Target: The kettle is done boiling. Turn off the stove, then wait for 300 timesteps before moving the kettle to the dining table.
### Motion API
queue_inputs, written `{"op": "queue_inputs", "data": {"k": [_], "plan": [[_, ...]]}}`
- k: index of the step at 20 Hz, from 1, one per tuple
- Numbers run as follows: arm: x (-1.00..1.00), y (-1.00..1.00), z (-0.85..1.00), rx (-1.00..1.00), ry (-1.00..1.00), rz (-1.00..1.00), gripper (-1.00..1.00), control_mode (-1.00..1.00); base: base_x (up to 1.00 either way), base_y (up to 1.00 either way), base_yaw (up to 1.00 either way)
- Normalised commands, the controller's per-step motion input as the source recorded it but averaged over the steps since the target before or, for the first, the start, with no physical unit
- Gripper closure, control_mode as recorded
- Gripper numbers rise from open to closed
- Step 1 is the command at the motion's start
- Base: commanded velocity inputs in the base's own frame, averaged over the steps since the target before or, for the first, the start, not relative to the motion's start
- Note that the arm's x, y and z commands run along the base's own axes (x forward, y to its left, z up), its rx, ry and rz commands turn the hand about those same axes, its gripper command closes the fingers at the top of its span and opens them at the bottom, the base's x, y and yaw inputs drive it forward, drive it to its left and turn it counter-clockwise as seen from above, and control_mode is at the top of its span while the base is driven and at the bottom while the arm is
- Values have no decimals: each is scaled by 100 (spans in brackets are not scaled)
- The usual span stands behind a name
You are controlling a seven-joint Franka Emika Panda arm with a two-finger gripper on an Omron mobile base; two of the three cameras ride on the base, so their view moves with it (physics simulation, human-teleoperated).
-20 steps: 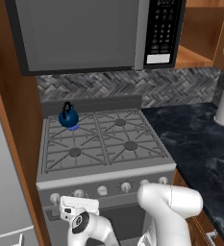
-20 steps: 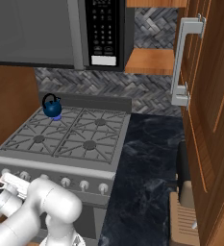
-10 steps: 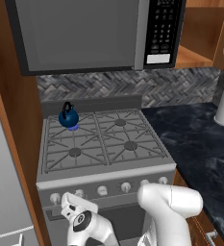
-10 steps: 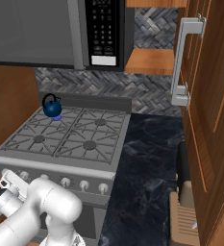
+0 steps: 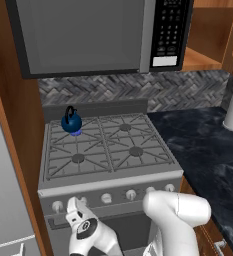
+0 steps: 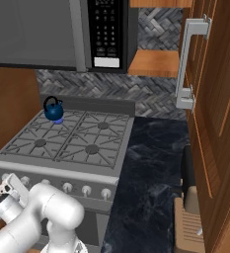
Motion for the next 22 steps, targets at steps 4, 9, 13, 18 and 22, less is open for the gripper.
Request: {"op": "queue_inputs", "data": {"k": [4,9,13,18,22], "plan": [[0,-3,-13,41,0,0,100,-100,0,0,0],[0,0,-1,42,0,-1,100,-100,0,0,0],[0,0,0,42,0,-4,100,-100,0,0,0],[0,0,0,42,0,-4,100,-100,0,0,0],[0,0,0,43,0,-4,100,-100,0,0,0]]}}
